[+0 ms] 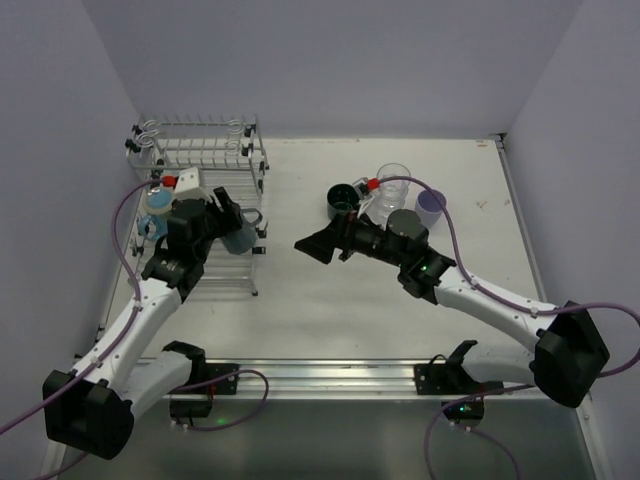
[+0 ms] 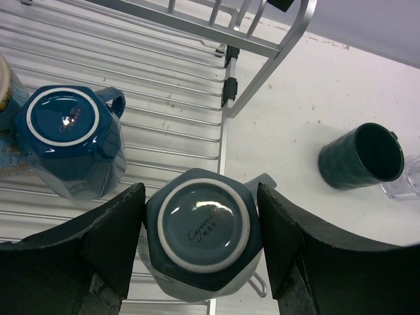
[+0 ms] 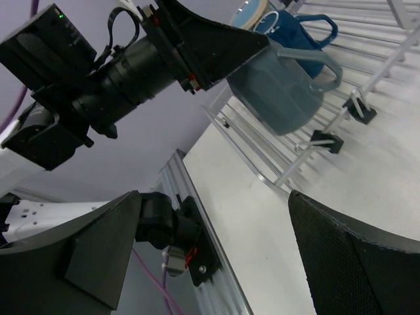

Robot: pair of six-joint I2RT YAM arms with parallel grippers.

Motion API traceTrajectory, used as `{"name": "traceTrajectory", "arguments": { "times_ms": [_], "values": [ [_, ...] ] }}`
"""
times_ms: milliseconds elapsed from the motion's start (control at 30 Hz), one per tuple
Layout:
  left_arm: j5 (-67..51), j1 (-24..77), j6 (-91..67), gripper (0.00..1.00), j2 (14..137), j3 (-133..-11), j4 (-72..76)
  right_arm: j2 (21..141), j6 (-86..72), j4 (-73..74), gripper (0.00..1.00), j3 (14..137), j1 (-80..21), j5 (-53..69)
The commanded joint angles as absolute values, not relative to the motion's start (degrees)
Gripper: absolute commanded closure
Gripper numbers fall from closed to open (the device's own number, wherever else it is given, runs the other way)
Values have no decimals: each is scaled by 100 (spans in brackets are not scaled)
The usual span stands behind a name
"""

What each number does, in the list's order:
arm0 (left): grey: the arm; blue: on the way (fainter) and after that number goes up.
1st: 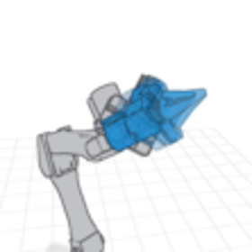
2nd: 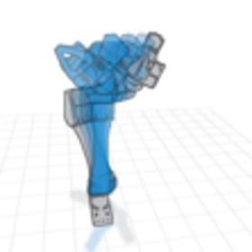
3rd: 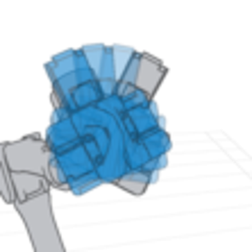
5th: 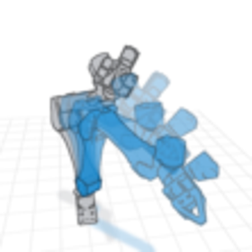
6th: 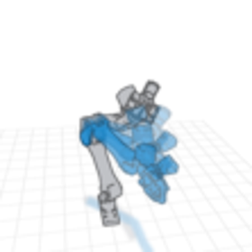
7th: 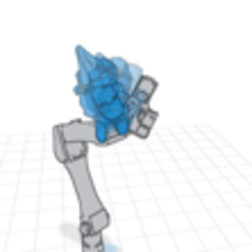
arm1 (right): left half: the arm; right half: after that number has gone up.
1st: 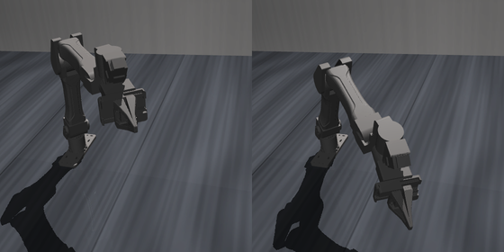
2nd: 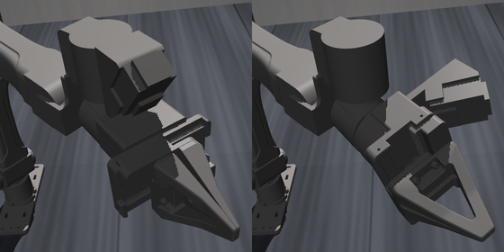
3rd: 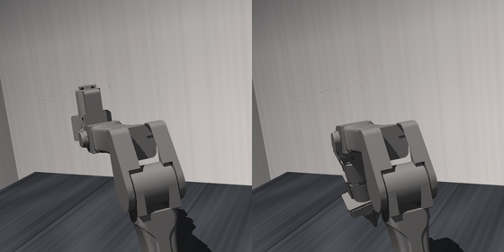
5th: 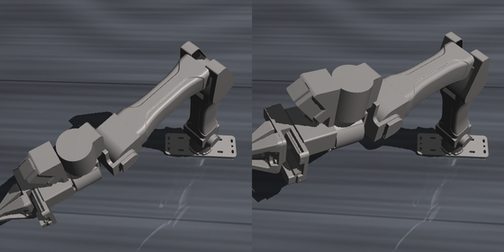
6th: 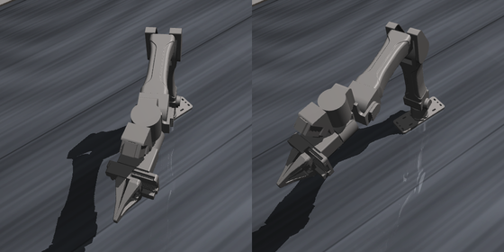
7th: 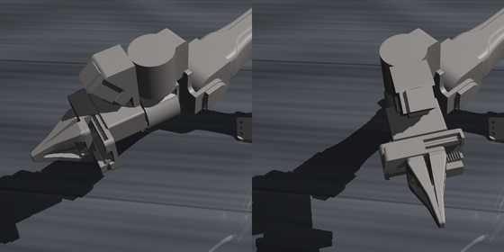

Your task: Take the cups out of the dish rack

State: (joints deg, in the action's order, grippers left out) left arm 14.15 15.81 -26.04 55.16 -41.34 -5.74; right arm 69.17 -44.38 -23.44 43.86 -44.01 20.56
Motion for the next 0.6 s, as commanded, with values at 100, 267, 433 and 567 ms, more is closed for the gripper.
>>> {"name": "traceTrajectory", "arguments": {
  "times_ms": [100,267,433,567],
  "values": [
    [1257,1573,-2733,100,5045,-4377,-299,7671,-4614,-3137,4,4895,-4693,2039],
    [1055,1573,-2821,100,4913,-4561,-325,8173,-4710,-3269,4,5256,-4843,2065],
    [660,1573,-3058,100,4817,-4869,-387,8612,-5096,-4006,4,5230,-4869,2030],
    [431,1573,-3199,100,4729,-4992,-387,8832,-5361,-4744,3,4958,-4869,1785]
  ]
}}
